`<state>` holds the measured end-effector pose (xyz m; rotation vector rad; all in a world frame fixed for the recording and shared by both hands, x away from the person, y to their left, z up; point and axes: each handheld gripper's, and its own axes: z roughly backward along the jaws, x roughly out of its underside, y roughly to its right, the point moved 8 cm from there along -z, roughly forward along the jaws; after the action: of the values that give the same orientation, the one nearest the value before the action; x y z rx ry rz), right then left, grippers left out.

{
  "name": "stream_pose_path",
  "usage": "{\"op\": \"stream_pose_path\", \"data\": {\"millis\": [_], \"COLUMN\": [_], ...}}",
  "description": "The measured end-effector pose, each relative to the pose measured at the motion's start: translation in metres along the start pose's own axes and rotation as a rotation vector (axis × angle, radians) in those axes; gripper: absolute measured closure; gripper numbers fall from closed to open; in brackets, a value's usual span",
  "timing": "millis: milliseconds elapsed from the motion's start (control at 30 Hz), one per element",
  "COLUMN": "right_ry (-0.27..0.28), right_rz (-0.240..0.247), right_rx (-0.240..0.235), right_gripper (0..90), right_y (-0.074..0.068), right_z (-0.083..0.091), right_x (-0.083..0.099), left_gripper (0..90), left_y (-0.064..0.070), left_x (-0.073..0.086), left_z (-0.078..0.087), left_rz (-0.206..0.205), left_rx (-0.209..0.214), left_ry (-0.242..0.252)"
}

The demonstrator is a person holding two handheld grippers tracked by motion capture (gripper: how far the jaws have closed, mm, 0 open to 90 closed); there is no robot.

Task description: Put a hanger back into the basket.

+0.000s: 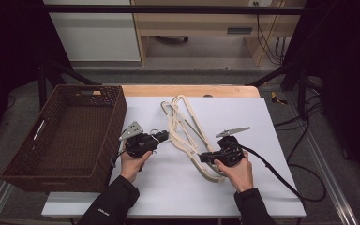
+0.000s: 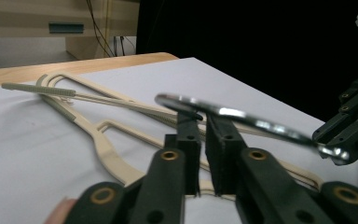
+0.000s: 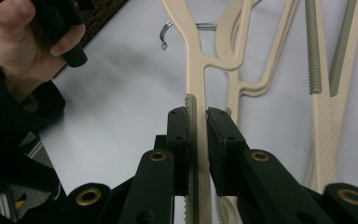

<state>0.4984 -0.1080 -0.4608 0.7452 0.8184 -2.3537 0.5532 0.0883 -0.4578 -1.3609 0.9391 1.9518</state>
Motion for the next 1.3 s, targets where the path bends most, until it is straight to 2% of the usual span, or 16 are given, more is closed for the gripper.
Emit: {"op": "stream_pose_path", "data": {"millis": [267,400,467,600,700,733,767,900,1000,1033,1100,1133,1200,1233,1267,1300], "right_ry": [-0.017,-0.023,-0.036,-0.038,0.004,0.004,0.032,0.041,0.022,0.012,0.005,0.005,0.001,0.006,0.006,0.016], "right_rz": [0.004,0.022,0.025,0.038,0.069,0.069,0.103,0.139,0.174,0.208,0.244,0.244,0.29,0.321,0.321,0.351], "right_rx": [-0.003,0.0,0.005,0.007,0.041,0.041,0.084,0.115,0.176,0.186,0.213,0.213,0.269,0.282,0.282,0.321], "right_gripper": [79.3,78.2,76.6,73.6,59.8,59.8,52.8,46.5,45.5,46.2,48.5,48.5,54.8,56.8,56.8,61.1], "right_y": [0.0,0.001,0.002,0.002,0.003,0.003,0.004,0.0,-0.003,-0.003,-0.004,-0.004,-0.005,-0.004,-0.004,-0.003], "right_z": [-0.003,-0.006,-0.008,-0.008,-0.007,-0.007,-0.006,-0.011,-0.019,-0.021,-0.027,-0.027,-0.034,-0.036,-0.036,-0.037], "right_x": [0.002,0.004,0.005,0.005,0.002,0.002,0.0,-0.002,-0.001,-0.001,-0.001,-0.001,-0.002,-0.003,-0.003,-0.006], "left_gripper": [88.7,88.8,88.9,88.9,88.9,88.9,88.9,88.9,88.9,88.9,88.9,88.9,88.9,88.9,88.9,88.9], "left_y": [0.001,0.002,0.003,0.005,0.008,0.008,0.012,0.017,0.021,0.022,0.024,0.024,0.027,0.027,0.027,0.029], "left_x": [-0.002,-0.003,-0.003,-0.004,-0.005,-0.005,-0.005,-0.007,-0.007,-0.007,-0.008,-0.008,-0.008,-0.009,-0.009,-0.009], "left_z": [0.0,0.001,0.0,0.0,-0.001,-0.001,-0.002,-0.004,-0.005,-0.006,-0.006,-0.006,-0.007,-0.007,-0.007,-0.007], "left_rz": [-0.008,-0.01,-0.035,-0.038,-0.049,-0.049,-0.061,-0.084,-0.1,-0.103,-0.108,-0.108,-0.114,-0.118,-0.118,-0.118], "left_rx": [-0.015,-0.024,-0.052,-0.051,-0.065,-0.065,-0.067,-0.081,-0.089,-0.093,-0.093,-0.093,-0.095,-0.097,-0.097,-0.097], "left_ry": [0.002,0.001,-0.013,-0.018,-0.026,-0.026,-0.035,-0.047,-0.056,-0.058,-0.062,-0.062,-0.07,-0.072,-0.072,-0.072]}}
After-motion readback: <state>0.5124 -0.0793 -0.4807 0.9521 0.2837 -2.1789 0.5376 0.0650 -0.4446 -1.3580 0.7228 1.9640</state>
